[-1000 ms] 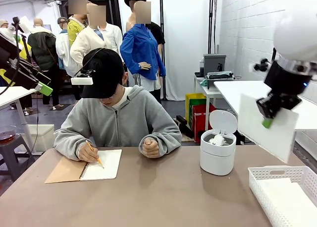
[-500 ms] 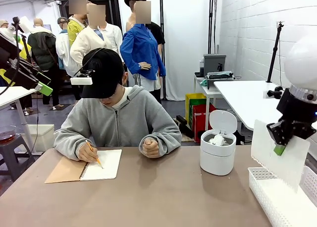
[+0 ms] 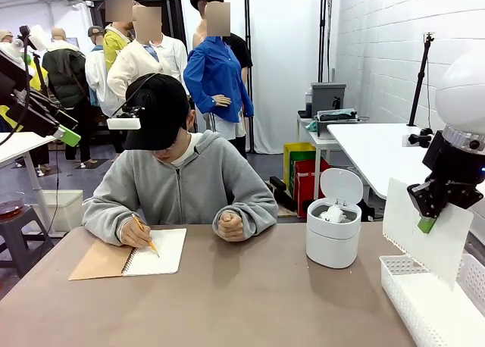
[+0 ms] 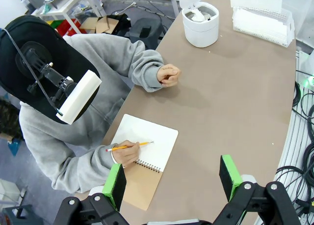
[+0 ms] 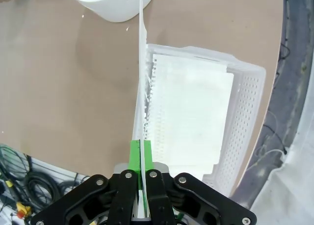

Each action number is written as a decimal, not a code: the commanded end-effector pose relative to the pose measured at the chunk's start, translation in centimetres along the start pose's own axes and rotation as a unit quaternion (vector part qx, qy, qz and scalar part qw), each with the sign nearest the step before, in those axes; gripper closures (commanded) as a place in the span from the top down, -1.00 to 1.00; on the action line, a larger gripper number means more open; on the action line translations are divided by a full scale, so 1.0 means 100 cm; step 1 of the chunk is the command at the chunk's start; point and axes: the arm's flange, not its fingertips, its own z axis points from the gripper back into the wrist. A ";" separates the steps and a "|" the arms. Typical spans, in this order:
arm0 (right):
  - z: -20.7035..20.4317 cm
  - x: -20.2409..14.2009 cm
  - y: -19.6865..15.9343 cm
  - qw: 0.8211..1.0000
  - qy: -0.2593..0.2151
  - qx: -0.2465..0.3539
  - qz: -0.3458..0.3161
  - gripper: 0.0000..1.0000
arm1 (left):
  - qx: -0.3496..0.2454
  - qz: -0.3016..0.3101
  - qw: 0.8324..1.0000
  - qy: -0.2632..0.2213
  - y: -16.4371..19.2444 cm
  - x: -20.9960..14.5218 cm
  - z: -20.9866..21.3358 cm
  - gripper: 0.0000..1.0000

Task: Sort the paper based on its condition.
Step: If a person hands you a paper, place it in the Organizing basket , and if it's crumpled, put it in the Trash can.

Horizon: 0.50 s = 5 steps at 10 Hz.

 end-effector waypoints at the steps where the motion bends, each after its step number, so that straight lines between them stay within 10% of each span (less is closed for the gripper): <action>1: 0.000 0.000 0.000 1.000 0.004 -0.002 0.007 -1.00 | -0.007 -0.006 1.000 -0.006 0.001 -0.003 0.001 1.00; 5: 0.000 -0.011 -0.012 1.000 -0.011 0.021 0.005 -1.00 | -0.007 -0.006 1.000 -0.006 0.001 -0.003 0.001 1.00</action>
